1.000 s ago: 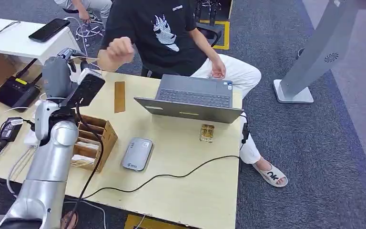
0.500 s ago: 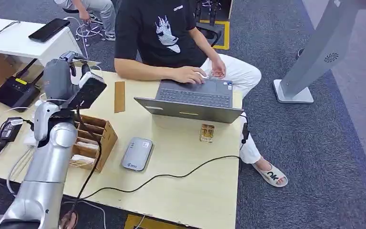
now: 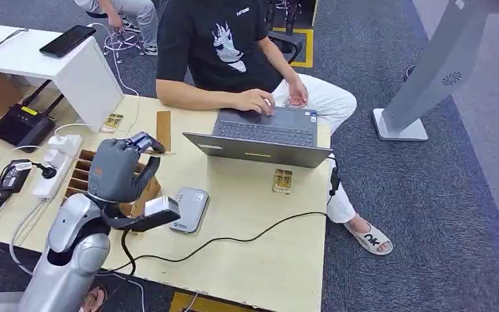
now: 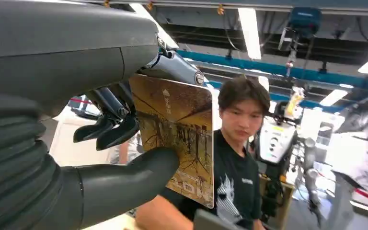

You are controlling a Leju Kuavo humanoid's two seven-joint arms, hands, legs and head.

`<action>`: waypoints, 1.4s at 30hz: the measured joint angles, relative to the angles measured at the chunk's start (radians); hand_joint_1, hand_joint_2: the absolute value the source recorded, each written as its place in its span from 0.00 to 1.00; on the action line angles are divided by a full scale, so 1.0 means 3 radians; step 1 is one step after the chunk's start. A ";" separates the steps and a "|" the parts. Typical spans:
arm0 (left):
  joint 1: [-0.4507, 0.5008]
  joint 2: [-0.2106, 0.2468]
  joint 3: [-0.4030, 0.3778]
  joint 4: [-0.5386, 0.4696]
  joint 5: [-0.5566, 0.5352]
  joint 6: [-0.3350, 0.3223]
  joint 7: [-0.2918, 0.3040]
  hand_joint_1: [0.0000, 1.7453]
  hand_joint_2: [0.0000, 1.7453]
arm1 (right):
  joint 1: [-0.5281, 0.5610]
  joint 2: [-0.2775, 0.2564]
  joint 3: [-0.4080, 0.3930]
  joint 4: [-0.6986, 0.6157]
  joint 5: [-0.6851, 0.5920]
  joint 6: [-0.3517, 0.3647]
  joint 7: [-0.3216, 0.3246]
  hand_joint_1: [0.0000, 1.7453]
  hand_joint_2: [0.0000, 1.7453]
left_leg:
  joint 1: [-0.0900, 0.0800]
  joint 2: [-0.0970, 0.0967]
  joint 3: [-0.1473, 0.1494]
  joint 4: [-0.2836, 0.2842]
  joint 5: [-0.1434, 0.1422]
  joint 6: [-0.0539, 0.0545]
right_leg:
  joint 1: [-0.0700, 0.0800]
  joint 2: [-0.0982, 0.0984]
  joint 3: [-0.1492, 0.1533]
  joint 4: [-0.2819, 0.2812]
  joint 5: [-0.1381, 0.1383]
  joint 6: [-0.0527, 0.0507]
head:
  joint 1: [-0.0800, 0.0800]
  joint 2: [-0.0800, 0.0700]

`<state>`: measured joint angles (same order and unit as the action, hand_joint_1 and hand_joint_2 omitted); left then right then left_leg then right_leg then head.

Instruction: Pass the card to the sensor for recognition and then transmit it.

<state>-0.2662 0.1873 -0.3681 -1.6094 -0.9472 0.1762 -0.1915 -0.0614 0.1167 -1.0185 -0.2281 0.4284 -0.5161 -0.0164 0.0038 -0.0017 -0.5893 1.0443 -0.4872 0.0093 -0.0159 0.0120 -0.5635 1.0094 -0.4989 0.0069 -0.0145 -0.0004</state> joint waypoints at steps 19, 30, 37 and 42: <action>0.0420 0.0189 -0.0213 -0.0311 -0.0029 0.0032 0.0000 1.00 1.00 | 0.0001 0.0027 -0.0066 0.0000 -0.0029 -0.0006 -0.0024 0.00 1.00 | 0.0000 -0.0001 0.0000 0.0000 0.0001 -0.0001 | 0.0000 -0.0002 0.0001 0.0000 0.0000 0.0000 | -0.0001 0.0000; 0.0656 0.0201 -0.0216 -0.0312 0.0017 0.0072 0.0000 1.00 1.00 | 0.0001 0.0036 -0.0097 0.0000 -0.0028 -0.0043 -0.0028 0.00 1.00 | 0.0000 0.0000 0.0000 0.0000 0.0000 0.0000 | 0.0000 -0.0001 0.0001 0.0000 0.0000 0.0000 | 0.0000 0.0000; 0.0763 0.0136 -0.0106 -0.0107 0.0055 0.0169 0.0047 1.00 1.00 | -0.0001 0.0037 -0.0111 0.0000 0.0088 -0.0051 0.0045 0.00 1.00 | 0.0000 -0.0002 0.0000 0.0000 0.0001 0.0000 | 0.0000 -0.0003 0.0001 0.0000 -0.0001 0.0001 | -0.0001 0.0000; 0.0748 0.0083 0.0014 0.0058 0.0049 0.0178 0.0065 1.00 1.00 | -0.0001 0.0037 -0.0111 0.0000 0.0113 -0.0050 0.0056 0.00 1.00 | 0.0000 -0.0002 0.0001 0.0000 0.0002 0.0000 | 0.0000 -0.0002 0.0002 0.0000 0.0002 -0.0001 | 0.0000 0.0000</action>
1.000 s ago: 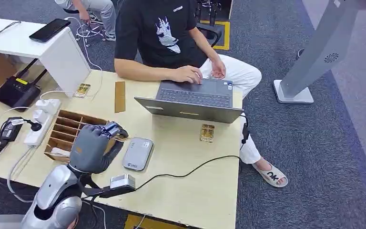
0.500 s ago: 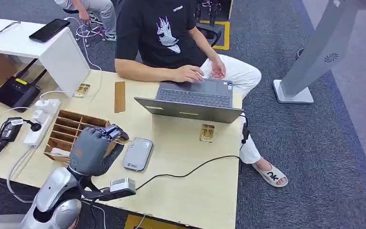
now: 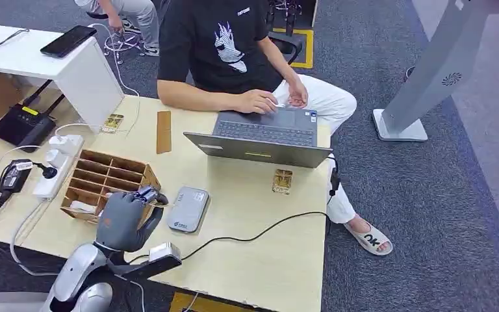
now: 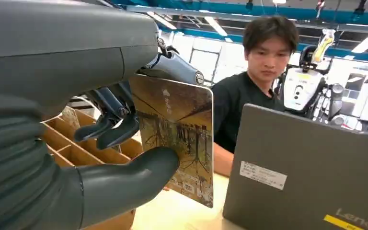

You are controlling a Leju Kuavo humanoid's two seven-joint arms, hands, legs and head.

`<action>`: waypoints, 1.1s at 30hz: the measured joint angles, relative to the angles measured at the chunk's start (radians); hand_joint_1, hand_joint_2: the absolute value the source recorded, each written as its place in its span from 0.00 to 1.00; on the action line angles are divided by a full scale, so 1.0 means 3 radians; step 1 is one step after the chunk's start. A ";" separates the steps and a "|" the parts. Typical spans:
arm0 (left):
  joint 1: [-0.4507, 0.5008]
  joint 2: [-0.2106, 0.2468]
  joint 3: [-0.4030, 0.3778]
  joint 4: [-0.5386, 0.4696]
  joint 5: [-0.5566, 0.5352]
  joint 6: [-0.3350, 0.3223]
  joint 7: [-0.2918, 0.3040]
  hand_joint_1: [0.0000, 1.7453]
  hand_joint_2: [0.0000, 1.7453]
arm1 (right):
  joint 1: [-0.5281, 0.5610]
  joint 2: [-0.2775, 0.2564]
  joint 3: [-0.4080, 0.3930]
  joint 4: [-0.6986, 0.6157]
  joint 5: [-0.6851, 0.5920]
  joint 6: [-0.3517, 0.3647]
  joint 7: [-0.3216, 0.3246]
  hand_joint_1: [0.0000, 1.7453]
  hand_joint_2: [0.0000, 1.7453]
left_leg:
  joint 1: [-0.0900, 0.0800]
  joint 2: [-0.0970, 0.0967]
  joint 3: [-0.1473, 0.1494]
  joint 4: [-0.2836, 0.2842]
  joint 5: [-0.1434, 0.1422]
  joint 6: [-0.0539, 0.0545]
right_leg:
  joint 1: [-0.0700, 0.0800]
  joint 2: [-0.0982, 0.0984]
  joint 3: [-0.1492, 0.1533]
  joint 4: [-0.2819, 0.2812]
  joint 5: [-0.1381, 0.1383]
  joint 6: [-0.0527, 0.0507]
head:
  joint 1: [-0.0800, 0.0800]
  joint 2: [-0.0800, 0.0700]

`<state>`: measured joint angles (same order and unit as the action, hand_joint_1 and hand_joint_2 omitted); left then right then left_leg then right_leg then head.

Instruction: Pass the card to the sensor for recognition and then transmit it.

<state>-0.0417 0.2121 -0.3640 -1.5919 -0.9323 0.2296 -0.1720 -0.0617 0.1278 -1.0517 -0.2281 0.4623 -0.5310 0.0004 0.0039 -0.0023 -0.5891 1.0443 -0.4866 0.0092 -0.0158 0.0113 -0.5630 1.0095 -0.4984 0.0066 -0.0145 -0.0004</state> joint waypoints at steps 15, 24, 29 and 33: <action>-0.0397 -0.0193 0.0286 0.0595 -0.0048 0.0185 0.0010 1.00 1.00 | -0.0008 -0.0001 0.0027 -0.0004 0.0244 0.0020 0.0087 0.00 1.00 | 0.0000 -0.0005 0.0000 0.0000 0.0004 -0.0002 | 0.0000 -0.0007 0.0001 0.0001 0.0003 -0.0001 | -0.0001 -0.0001; -0.0674 -0.0323 0.0470 0.0974 -0.0104 0.0322 0.0011 1.00 1.00 | -0.0007 -0.0017 0.0097 -0.0004 0.0378 0.0028 0.0128 0.00 1.00 | 0.0000 -0.0005 -0.0001 0.0000 0.0004 -0.0001 | 0.0000 -0.0006 0.0000 0.0000 0.0003 -0.0001 | -0.0001 0.0000; -0.0884 -0.0374 0.0536 0.1296 -0.0215 0.0455 0.0050 1.00 1.00 | -0.0014 -0.0032 0.0163 -0.0004 0.0482 0.0071 0.0137 0.00 1.00 | 0.0000 -0.0005 -0.0001 0.0000 0.0004 -0.0001 | 0.0000 -0.0006 0.0000 0.0001 0.0004 -0.0001 | -0.0001 -0.0001; -0.1055 -0.0445 0.0539 0.1620 -0.0287 0.0524 0.0024 1.00 1.00 | -0.0018 -0.0050 0.0189 -0.0004 0.0519 0.0086 0.0134 0.00 1.00 | 0.0000 -0.0005 -0.0001 0.0000 0.0006 -0.0002 | 0.0000 -0.0006 0.0000 0.0001 0.0005 -0.0001 | -0.0001 0.0000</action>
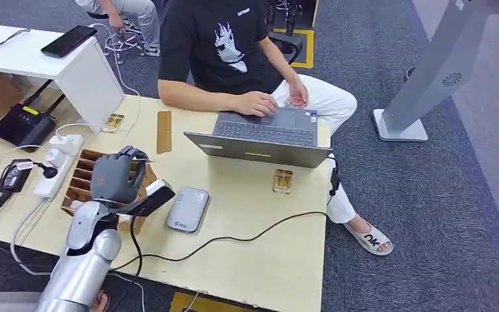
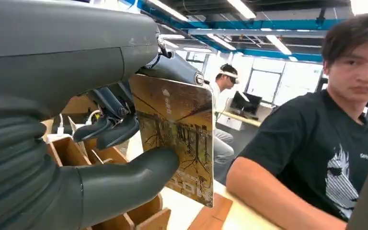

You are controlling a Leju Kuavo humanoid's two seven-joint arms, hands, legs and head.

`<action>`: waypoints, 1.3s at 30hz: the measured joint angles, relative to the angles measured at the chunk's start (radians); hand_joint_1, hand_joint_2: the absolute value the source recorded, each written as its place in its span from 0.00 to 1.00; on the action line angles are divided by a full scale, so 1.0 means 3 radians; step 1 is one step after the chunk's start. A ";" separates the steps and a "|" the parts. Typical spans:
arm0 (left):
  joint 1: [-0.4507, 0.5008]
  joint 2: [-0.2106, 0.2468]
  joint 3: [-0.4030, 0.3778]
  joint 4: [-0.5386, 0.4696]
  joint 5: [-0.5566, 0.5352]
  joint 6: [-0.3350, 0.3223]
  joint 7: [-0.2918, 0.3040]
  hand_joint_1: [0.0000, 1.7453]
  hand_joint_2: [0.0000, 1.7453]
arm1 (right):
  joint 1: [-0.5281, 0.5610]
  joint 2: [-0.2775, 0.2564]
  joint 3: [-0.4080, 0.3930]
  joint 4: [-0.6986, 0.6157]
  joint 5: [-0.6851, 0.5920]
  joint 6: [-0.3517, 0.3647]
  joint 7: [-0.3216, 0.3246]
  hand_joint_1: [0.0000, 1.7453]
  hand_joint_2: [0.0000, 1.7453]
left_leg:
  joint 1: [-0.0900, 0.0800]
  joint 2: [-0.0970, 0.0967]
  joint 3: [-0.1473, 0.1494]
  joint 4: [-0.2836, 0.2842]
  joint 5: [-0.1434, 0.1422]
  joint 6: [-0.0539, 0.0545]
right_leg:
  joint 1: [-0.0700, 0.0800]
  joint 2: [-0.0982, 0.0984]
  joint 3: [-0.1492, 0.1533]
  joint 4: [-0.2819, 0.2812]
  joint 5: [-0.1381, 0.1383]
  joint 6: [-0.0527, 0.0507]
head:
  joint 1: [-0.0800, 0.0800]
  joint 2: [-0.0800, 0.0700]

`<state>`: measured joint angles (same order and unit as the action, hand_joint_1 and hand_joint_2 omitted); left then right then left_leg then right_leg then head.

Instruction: Pass the card to the sensor for recognition and then transmit it.

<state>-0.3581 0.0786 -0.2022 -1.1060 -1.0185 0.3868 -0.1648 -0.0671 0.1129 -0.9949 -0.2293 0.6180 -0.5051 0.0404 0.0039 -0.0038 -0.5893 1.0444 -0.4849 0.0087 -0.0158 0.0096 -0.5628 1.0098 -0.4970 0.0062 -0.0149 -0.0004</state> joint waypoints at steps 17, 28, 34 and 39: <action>-0.0116 -0.0223 -0.0001 0.0416 -0.0098 -0.0045 -0.0061 1.00 1.00 | -0.0002 -0.0003 0.0029 0.0000 0.0060 0.0014 0.0036 0.00 1.00 | 0.0000 0.0001 0.0000 0.0001 -0.0001 0.0000 | 0.0000 0.0000 -0.0002 0.0000 0.0000 0.0000 | 0.0001 -0.0001; -0.0120 -0.0360 -0.0128 0.0622 -0.0038 -0.0399 -0.0146 1.00 1.00 | -0.0004 -0.0005 0.0031 0.0000 0.0114 0.0032 0.0027 0.00 1.00 | 0.0000 0.0001 -0.0001 0.0001 -0.0001 0.0001 | 0.0000 0.0001 -0.0002 0.0000 0.0000 0.0000 | 0.0001 0.0000; -0.0120 -0.0365 -0.0155 0.0689 -0.0036 -0.0421 -0.0148 1.00 1.00 | -0.0004 -0.0006 0.0031 0.0000 0.0120 0.0040 0.0027 0.00 1.00 | 0.0000 0.0001 0.0000 0.0001 -0.0001 0.0001 | 0.0000 0.0001 -0.0002 0.0000 0.0000 0.0000 | 0.0001 -0.0001; -0.0120 -0.0365 -0.0158 0.0717 -0.0034 -0.0421 -0.0148 1.00 1.00 | -0.0004 -0.0006 0.0031 0.0000 0.0119 0.0039 0.0027 0.00 1.00 | 0.0000 0.0001 0.0000 0.0001 -0.0001 0.0001 | 0.0000 0.0001 -0.0001 0.0000 0.0000 0.0000 | 0.0001 -0.0001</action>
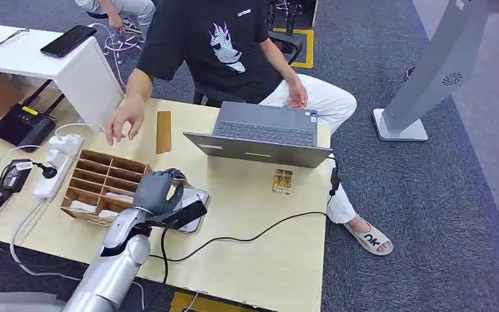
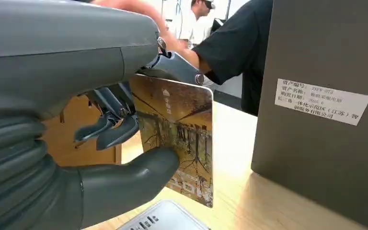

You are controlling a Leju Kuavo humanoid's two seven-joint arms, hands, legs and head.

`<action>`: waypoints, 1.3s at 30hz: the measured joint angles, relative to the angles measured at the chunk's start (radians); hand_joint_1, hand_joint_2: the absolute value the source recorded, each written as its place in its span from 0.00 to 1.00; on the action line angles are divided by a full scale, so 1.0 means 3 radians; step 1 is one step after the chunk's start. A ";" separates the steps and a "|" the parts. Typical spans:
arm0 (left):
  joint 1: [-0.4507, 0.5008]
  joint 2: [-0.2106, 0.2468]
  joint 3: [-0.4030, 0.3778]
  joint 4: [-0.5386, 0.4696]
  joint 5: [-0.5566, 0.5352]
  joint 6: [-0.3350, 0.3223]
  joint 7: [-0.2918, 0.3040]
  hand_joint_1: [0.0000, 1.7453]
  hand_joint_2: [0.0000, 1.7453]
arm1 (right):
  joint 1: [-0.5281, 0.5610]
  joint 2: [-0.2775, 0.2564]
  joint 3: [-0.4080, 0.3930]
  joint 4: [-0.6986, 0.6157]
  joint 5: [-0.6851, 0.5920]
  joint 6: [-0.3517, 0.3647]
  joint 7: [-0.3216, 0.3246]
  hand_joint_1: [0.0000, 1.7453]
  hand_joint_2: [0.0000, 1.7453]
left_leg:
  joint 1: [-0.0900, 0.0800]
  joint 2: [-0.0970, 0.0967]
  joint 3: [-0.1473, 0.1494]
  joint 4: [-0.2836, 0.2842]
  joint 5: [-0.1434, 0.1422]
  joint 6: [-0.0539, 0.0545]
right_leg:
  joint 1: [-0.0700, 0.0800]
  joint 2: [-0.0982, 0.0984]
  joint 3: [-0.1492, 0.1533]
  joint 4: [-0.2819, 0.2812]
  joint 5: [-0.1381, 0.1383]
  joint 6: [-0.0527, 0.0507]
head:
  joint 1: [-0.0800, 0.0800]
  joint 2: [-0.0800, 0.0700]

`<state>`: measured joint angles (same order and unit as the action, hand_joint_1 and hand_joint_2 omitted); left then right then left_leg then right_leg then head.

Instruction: Pass the card to the sensor for recognition and then transmit it.

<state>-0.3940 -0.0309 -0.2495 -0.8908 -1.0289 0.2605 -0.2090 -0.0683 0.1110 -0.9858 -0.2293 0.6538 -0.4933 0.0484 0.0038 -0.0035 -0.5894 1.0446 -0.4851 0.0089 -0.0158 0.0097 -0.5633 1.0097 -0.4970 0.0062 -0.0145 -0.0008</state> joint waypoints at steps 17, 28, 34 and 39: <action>-0.0030 0.0001 -0.0056 0.0195 0.0004 -0.0155 0.0024 1.00 1.00 | -0.0001 -0.0006 0.0003 0.0001 0.0053 0.0026 -0.0008 0.00 1.00 | 0.0000 0.0000 0.0000 0.0000 0.0000 0.0000 | 0.0000 0.0000 0.0000 0.0000 0.0000 0.0000 | 0.0000 0.0001; -0.0072 0.0046 -0.0113 0.0382 0.0013 -0.0231 0.0062 1.00 1.00 | -0.0004 -0.0006 0.0009 0.0001 0.0071 0.0050 0.0024 0.00 1.00 | 0.0000 -0.0001 0.0001 0.0000 0.0000 0.0000 | 0.0000 -0.0001 0.0003 0.0000 0.0000 0.0000 | -0.0001 0.0000; -0.0090 0.0070 -0.0123 0.0410 0.0027 -0.0244 0.0066 1.00 1.00 | -0.0003 -0.0006 0.0028 0.0004 0.0123 0.0052 0.0031 0.00 1.00 | 0.0000 -0.0001 0.0003 0.0000 0.0001 -0.0001 | 0.0000 -0.0001 0.0005 0.0001 0.0000 0.0000 | 0.0000 0.0001; -0.0090 0.0085 -0.0135 0.0410 0.0028 -0.0245 0.0066 1.00 1.00 | -0.0003 -0.0006 0.0040 0.0005 0.0126 0.0060 0.0029 0.00 1.00 | 0.0000 -0.0001 0.0005 0.0000 0.0001 -0.0001 | 0.0000 -0.0001 0.0005 0.0001 0.0000 0.0000 | 0.0000 0.0000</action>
<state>-0.4211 -0.0053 -0.2899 -0.7679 -1.0204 0.1869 -0.1892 -0.0693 0.1091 -0.9739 -0.2277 0.6916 -0.4753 0.0572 0.0038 -0.0037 -0.5880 1.0445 -0.4847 0.0085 -0.0158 0.0094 -0.5617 1.0101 -0.4969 0.0061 -0.0145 -0.0008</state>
